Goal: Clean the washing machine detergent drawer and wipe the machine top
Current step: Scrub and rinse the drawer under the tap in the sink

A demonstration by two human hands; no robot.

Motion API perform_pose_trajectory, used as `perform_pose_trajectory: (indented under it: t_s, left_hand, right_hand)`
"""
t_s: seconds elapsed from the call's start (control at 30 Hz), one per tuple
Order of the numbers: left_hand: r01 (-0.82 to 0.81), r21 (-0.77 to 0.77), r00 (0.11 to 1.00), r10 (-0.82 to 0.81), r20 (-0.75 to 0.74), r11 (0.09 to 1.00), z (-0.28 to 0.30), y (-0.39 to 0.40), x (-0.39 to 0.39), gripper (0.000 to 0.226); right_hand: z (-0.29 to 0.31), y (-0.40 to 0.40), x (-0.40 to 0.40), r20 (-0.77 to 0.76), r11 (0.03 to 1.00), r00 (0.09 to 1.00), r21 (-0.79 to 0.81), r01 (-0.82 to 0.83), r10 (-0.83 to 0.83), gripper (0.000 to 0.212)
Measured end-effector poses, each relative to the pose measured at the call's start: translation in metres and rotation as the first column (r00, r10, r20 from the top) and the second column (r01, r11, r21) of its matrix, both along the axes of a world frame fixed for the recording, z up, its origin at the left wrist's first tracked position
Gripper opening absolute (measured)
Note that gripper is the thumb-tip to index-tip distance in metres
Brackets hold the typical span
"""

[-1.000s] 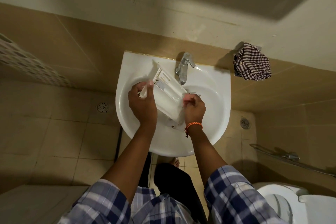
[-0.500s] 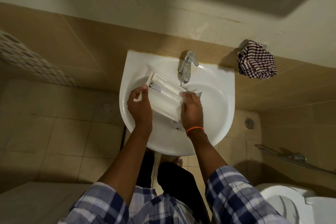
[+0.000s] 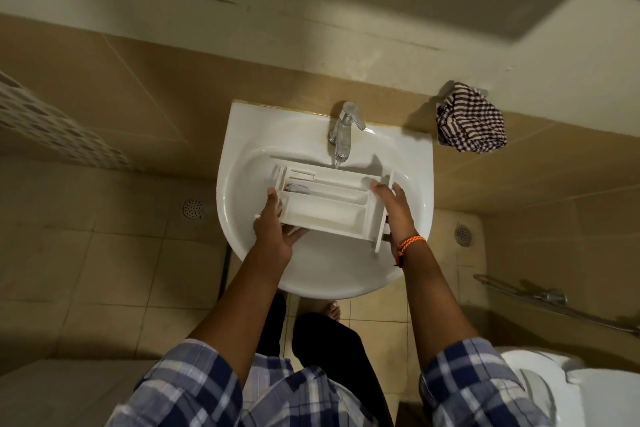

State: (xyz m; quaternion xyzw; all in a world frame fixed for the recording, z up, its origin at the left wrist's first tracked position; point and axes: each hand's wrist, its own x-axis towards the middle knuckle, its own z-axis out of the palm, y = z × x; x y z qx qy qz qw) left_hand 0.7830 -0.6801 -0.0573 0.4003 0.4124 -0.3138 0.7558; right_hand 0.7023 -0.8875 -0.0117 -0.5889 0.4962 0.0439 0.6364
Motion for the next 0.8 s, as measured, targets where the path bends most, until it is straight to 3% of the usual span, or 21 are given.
perform_pose_trajectory:
  t_s: [0.13, 0.2, 0.27, 0.3, 0.33, 0.37, 0.4, 0.47, 0.53, 0.63, 0.8]
  left_hand:
    - [0.044, 0.047, 0.999, -0.043, -0.018, 0.998, -0.007, -0.012, -0.004, 0.030]
    - [0.147, 0.304, 0.985, -0.167, 0.042, 0.941, -0.011, -0.014, 0.001, 0.026]
    - [0.324, 0.655, 0.874, -0.482, 0.069, 0.682, -0.013, -0.017, 0.007, 0.028]
    - [0.348, 0.768, 0.806, -0.590, 0.048, 0.538, -0.010, -0.018, 0.010, 0.031]
    - [0.325, 0.827, 0.774, -0.631, 0.046, 0.459, -0.005, -0.020, 0.014, 0.035]
    - [0.280, 0.840, 0.772, -0.629, 0.091, 0.465, -0.002, -0.022, 0.017, 0.038]
    - [0.253, 0.806, 0.784, -0.602, 0.153, 0.535, 0.001, -0.023, 0.021, 0.041]
    - [0.294, 0.609, 0.856, -0.486, 0.175, 0.737, 0.008, -0.028, 0.031, 0.046]
    - [0.333, 0.397, 0.910, -0.402, 0.102, 0.855, 0.014, -0.029, 0.041, 0.050]
    - [0.361, 0.258, 0.923, -0.383, 0.038, 0.896, 0.019, -0.028, 0.043, 0.054]
    - [0.191, 0.163, 0.979, -0.200, 0.037, 0.968, 0.024, -0.036, 0.039, 0.045]
  right_hand:
    - [0.007, -0.002, -0.001, 0.084, 0.986, 0.993, -0.134, 0.097, -0.086, 0.108]
    - [0.013, 0.002, -0.005, 0.093, 0.975, 0.994, -0.209, 0.078, -0.059, 0.106]
    - [0.020, 0.006, -0.009, 0.113, 0.960, 0.993, -0.275, 0.058, -0.028, 0.110]
    - [0.021, 0.007, -0.011, 0.139, 0.957, 0.990, -0.288, 0.044, -0.003, 0.111]
    - [0.023, 0.009, -0.012, 0.169, 0.960, 0.985, -0.280, 0.026, 0.022, 0.111]
    - [0.024, 0.010, -0.014, 0.199, 0.966, 0.979, -0.258, 0.004, 0.050, 0.111]
    - [0.024, 0.011, -0.015, 0.223, 0.971, 0.972, -0.238, -0.021, 0.076, 0.112]
    - [0.022, 0.009, -0.017, 0.262, 0.974, 0.956, -0.212, -0.078, 0.133, 0.115]
    - [0.017, 0.002, -0.017, 0.279, 0.963, 0.936, -0.218, -0.158, 0.216, 0.115]
    - [0.011, -0.008, -0.014, 0.264, 0.926, 0.903, -0.262, -0.272, 0.340, 0.123]
    - [0.008, -0.017, -0.011, 0.189, 0.861, 0.860, -0.301, -0.409, 0.474, 0.134]
